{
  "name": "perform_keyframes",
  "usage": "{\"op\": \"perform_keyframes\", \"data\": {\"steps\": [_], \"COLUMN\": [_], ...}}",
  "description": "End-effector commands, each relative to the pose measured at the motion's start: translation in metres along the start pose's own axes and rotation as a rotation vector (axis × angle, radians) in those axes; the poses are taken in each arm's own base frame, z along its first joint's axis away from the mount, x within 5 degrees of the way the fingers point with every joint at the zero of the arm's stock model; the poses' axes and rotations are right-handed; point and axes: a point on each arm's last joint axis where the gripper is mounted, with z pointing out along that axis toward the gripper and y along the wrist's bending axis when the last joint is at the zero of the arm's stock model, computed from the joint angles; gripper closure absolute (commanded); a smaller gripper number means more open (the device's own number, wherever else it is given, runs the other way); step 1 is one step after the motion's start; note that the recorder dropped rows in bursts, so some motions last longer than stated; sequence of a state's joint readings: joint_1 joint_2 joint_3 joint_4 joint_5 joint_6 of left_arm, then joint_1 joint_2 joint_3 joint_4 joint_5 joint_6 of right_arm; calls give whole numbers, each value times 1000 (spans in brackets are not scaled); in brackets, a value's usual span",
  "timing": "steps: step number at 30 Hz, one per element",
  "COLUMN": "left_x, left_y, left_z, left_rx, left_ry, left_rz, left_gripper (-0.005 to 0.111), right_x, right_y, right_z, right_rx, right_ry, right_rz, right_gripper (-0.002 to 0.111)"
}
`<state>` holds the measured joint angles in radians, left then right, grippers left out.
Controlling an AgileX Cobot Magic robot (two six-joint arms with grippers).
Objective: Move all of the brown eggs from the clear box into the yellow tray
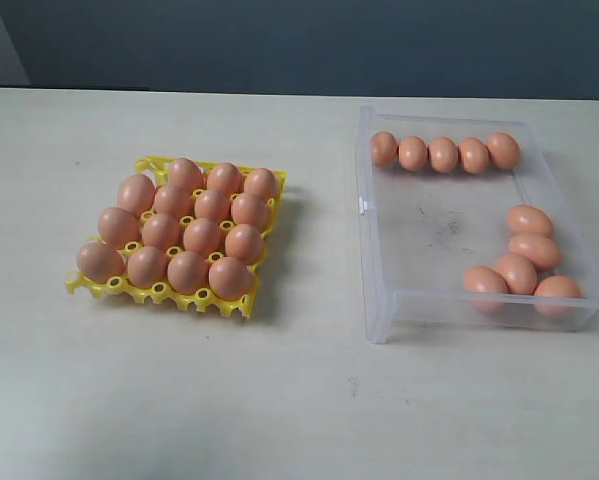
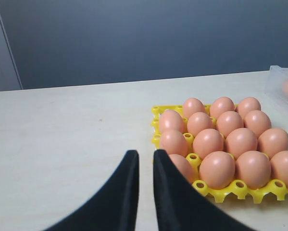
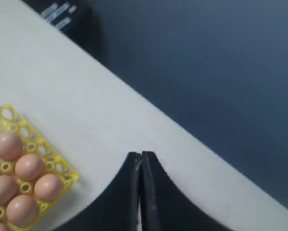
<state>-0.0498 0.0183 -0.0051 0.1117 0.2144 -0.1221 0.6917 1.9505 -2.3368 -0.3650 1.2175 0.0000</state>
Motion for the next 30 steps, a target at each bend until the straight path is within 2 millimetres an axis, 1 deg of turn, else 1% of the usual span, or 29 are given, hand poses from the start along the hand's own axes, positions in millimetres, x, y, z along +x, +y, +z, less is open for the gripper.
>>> {"op": "perform_keyframes", "data": {"steps": [1,2,3,5,7,8,10,12,13,15,17,19,21,22,24,27,28,30], "left_x": [1,1,1,1,1,1,1,1,1,1,1,1,1,1,1,1,1,1], "left_y": [0,0,0,0,0,0,0,0,0,0,0,0,0,0,0,0,0,0], "left_z": [1,1,1,1,1,1,1,1,1,1,1,1,1,1,1,1,1,1], "left_rx": [2,2,2,2,2,2,2,2,2,2,2,2,2,2,2,2,2,2], "left_ry": [5,5,5,5,5,5,5,5,5,5,5,5,5,5,5,5,5,5], "left_rz": [1,1,1,1,1,1,1,1,1,1,1,1,1,1,1,1,1,1], "left_gripper": [95,95,95,95,95,95,95,95,95,95,95,95,95,95,95,95,95,95], "right_x": [-4,-2,0,8,18,25,41,59,68,80,95,116,143,154,184,219,227,240], "right_y": [-50,-61,-70,-92,-110,-118,-134,-148,-155,-164,-172,-178,-183,-184,-183,-174,-170,-157], "right_z": [-96,-117,-133,-170,-197,-208,-218,-221,-216,-194,-157,-114,-77,-64,-38,-11,-5,10], "right_rx": [177,230,274,394,449,468,523,583,609,641,638,606,573,557,511,411,377,301], "right_ry": [-172,-210,-238,-302,-342,-348,-323,-275,-247,-203,-147,-96,-67,-60,-31,-20,-18,-14], "right_rz": [64,89,112,171,222,244,278,329,349,337,311,315,415,462,563,689,725,730], "right_gripper": [108,108,108,108,108,108,108,108,108,108,108,108,109,109,109,109,109,109]}}
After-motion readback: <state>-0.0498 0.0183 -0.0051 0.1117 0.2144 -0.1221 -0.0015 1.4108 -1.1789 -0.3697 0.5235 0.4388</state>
